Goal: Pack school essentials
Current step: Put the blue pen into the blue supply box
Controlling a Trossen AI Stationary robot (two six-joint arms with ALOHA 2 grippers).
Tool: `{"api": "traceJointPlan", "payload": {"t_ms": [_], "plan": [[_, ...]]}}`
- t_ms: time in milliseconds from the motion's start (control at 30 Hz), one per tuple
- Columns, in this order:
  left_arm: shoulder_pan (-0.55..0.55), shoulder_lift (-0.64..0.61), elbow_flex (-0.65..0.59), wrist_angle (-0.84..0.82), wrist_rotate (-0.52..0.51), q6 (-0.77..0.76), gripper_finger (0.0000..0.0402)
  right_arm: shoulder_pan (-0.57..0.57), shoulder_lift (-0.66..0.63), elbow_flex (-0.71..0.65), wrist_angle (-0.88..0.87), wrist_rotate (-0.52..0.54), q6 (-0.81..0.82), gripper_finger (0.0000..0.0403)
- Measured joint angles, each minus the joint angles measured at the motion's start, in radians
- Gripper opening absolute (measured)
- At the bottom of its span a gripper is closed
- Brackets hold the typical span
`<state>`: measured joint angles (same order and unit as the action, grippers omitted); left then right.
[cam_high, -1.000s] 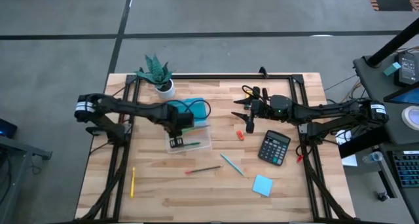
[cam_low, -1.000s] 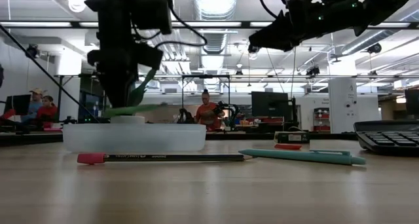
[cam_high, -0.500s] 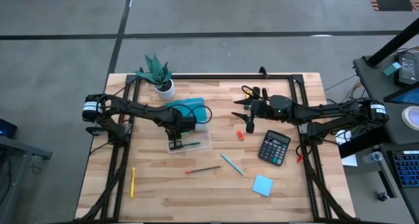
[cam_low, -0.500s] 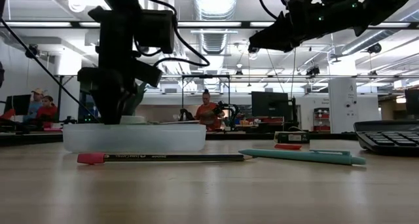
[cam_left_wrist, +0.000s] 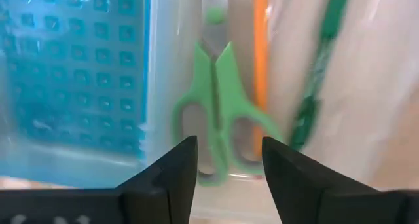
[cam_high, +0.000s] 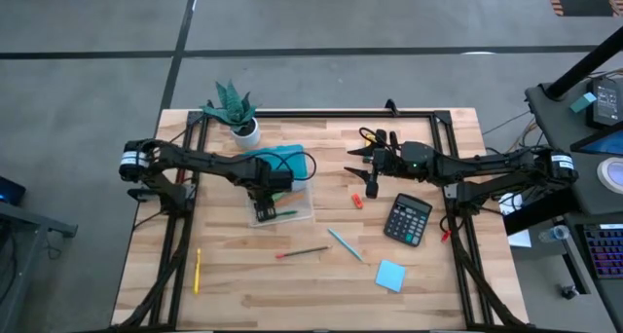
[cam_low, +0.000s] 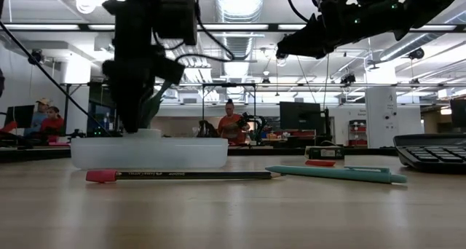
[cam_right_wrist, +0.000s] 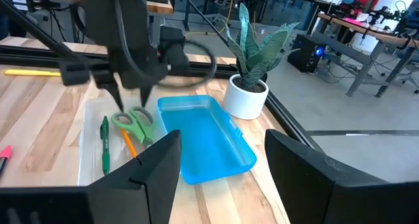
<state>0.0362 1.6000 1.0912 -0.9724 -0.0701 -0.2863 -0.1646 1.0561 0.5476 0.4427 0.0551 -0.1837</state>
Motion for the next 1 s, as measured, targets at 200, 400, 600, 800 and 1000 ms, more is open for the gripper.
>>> {"api": "traceJointPlan", "payload": {"t_ms": [200, 400, 600, 800, 1000], "plan": [[-0.106, -0.064, 0.017, 0.001, 0.098, -0.308, 0.0155, 0.000, 0.000, 0.000, 0.000, 0.000, 0.000, 0.0210], [-0.256, -0.084, 0.011, 0.009, 0.077, -0.427, 0.0155, 0.000, 0.000, 0.000, 0.004, 0.000, -0.001, 0.0210], [-0.335, -0.083, 0.011, 0.119, 0.004, -0.459, 0.0155, 0.000, 0.000, 0.000, 0.037, -0.001, 0.002, 0.0210], [-0.380, -0.092, 0.011, 0.301, -0.160, -0.260, 0.0155, 0.033, 0.000, 0.021, 0.037, -0.012, 0.140, 0.0210], [-0.386, -0.103, 0.005, 0.548, -0.226, 0.133, 0.0155, 0.137, -0.001, 0.068, -0.035, -0.135, 0.340, 0.0210]]}}
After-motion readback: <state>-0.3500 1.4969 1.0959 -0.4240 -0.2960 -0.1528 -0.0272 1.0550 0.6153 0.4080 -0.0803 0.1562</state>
